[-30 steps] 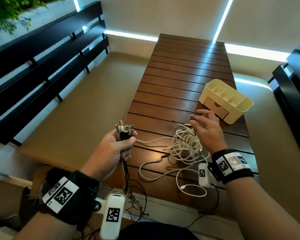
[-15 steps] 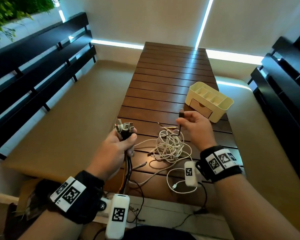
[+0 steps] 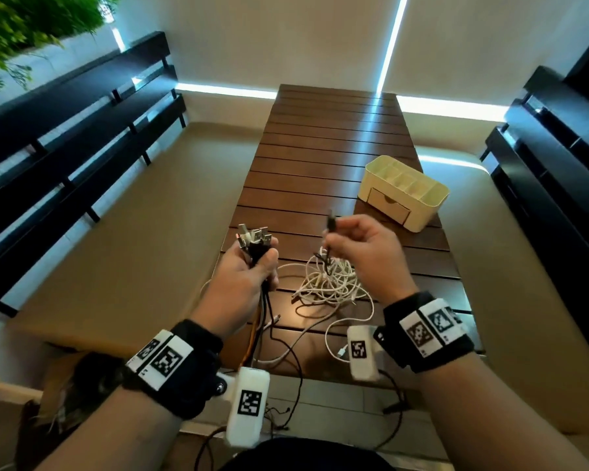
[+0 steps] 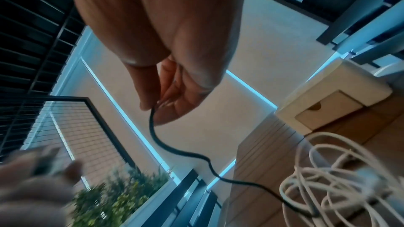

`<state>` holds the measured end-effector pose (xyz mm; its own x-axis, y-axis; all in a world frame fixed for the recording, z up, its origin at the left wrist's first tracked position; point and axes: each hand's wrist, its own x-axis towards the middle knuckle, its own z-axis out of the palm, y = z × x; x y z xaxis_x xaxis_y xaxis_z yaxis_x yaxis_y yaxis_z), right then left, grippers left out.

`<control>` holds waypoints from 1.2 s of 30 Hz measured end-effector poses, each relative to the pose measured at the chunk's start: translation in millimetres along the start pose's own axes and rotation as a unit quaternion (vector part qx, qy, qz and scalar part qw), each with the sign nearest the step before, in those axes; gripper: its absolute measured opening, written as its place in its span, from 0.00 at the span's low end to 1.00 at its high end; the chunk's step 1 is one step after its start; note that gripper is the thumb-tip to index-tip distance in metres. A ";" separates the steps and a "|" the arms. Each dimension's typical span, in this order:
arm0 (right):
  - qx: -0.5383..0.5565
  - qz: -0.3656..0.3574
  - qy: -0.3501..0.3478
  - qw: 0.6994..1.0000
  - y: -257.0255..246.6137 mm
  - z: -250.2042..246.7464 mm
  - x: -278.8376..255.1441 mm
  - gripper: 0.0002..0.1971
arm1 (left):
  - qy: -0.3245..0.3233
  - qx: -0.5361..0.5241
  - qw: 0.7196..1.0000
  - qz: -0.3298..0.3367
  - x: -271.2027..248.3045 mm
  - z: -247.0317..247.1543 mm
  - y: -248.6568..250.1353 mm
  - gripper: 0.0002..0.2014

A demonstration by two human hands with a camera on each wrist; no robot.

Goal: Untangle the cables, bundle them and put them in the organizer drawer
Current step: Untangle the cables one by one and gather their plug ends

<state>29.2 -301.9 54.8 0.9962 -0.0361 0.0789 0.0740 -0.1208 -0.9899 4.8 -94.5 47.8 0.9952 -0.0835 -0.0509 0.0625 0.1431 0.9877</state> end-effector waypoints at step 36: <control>-0.112 -0.059 -0.143 0.982 30.0 55.5 -40.7 0.09 | -0.030 -0.064 0.997 0.044 10.3 2.9 13.2 0.12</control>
<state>-6.7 -249.0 15.4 0.9557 0.2671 0.1236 0.2096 -0.3230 -0.9229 15.6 -96.3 60.8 0.9912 -0.1238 0.0475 -0.0114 0.2775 0.9607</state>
